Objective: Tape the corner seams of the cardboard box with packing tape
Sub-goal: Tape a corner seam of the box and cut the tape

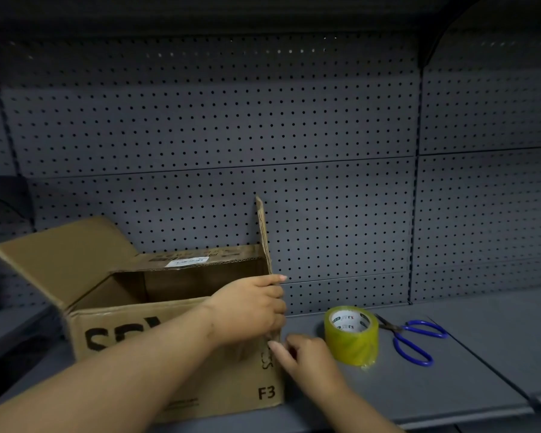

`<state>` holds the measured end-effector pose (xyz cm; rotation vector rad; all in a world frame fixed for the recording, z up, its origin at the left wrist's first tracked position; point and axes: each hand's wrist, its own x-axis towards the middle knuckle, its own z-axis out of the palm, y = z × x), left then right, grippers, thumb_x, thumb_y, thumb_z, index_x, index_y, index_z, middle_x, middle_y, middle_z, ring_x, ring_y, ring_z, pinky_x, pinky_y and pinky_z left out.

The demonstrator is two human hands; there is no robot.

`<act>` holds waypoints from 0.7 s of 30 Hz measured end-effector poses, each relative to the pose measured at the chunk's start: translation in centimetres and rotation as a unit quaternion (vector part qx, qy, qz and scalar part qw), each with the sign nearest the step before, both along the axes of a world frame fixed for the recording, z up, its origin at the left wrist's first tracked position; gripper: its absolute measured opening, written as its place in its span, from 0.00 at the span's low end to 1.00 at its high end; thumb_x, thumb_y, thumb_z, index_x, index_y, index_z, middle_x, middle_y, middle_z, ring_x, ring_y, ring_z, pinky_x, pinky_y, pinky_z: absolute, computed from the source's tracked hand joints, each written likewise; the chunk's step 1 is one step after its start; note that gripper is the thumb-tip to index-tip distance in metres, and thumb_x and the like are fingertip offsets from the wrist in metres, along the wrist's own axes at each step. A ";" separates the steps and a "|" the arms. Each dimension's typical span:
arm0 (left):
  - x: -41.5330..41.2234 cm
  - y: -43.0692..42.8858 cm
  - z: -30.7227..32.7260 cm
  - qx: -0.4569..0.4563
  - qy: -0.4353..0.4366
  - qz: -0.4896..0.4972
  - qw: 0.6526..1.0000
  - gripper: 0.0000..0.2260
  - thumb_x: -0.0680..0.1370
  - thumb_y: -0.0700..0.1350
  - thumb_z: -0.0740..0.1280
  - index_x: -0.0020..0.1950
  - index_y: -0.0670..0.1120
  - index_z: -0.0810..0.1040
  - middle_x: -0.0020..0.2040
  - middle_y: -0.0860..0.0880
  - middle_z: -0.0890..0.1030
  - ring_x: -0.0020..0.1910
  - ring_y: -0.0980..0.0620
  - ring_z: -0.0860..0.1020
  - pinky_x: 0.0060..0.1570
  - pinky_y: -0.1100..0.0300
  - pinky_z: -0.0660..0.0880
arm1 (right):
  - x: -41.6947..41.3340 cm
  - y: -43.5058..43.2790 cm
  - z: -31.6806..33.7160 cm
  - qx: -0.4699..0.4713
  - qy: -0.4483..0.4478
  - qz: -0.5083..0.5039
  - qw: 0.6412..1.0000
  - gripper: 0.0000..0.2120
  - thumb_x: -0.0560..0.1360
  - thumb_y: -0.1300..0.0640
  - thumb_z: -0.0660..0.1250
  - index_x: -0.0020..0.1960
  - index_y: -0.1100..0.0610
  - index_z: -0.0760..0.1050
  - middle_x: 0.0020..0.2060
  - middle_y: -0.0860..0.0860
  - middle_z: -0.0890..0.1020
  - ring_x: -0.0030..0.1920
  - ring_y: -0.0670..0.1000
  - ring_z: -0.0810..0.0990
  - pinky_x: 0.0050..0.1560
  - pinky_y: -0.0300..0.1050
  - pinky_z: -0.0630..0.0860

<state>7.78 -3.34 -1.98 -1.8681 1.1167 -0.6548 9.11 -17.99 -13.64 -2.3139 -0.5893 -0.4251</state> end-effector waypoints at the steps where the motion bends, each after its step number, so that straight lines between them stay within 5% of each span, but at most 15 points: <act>1: 0.0 0.0 0.0 0.000 -0.001 0.000 1.000 0.09 0.65 0.49 0.73 0.44 0.58 0.83 0.43 0.60 0.82 0.50 0.58 0.79 0.70 0.51 0.48 | 0.0 0.1 0.1 0.003 -0.007 -0.001 1.000 0.20 0.74 0.40 0.61 0.31 0.52 0.65 0.25 0.46 0.67 0.29 0.45 0.66 0.32 0.40 0.62; 10: 0.2 0.2 -0.3 -0.010 0.005 -0.011 1.000 0.10 0.65 0.48 0.73 0.45 0.58 0.82 0.44 0.61 0.82 0.51 0.58 0.79 0.71 0.51 0.47 | -0.3 0.1 -0.6 0.067 0.070 0.022 0.995 0.21 0.70 0.41 0.68 0.29 0.50 0.61 0.26 0.47 0.68 0.29 0.43 0.66 0.31 0.36 0.62; 14: 0.4 0.2 -0.4 -0.015 0.018 -0.019 1.000 0.11 0.65 0.49 0.74 0.45 0.58 0.82 0.44 0.61 0.82 0.51 0.58 0.79 0.70 0.55 0.54 | 0.1 -0.5 -0.1 0.069 0.076 0.031 0.994 0.29 0.63 0.24 0.51 0.29 0.50 0.64 0.26 0.48 0.69 0.28 0.43 0.66 0.31 0.39 0.62; 17: 0.4 0.2 -0.3 -0.017 0.019 -0.023 0.999 0.09 0.65 0.50 0.74 0.45 0.59 0.83 0.43 0.61 0.82 0.50 0.59 0.79 0.70 0.55 0.55 | 0.6 0.1 -0.2 -0.003 -0.012 0.017 1.000 0.28 0.69 0.27 0.48 0.28 0.50 0.64 0.25 0.47 0.69 0.27 0.44 0.67 0.31 0.39 0.61; 21: 0.6 0.1 -0.2 -0.021 0.029 -0.028 0.999 0.07 0.66 0.50 0.73 0.43 0.58 0.83 0.42 0.61 0.82 0.48 0.59 0.79 0.68 0.58 0.61 | 0.6 0.6 -0.5 -0.052 -0.128 -0.028 0.990 0.43 0.71 0.30 0.32 0.32 0.56 0.77 0.30 0.52 0.80 0.31 0.51 0.79 0.32 0.39 0.66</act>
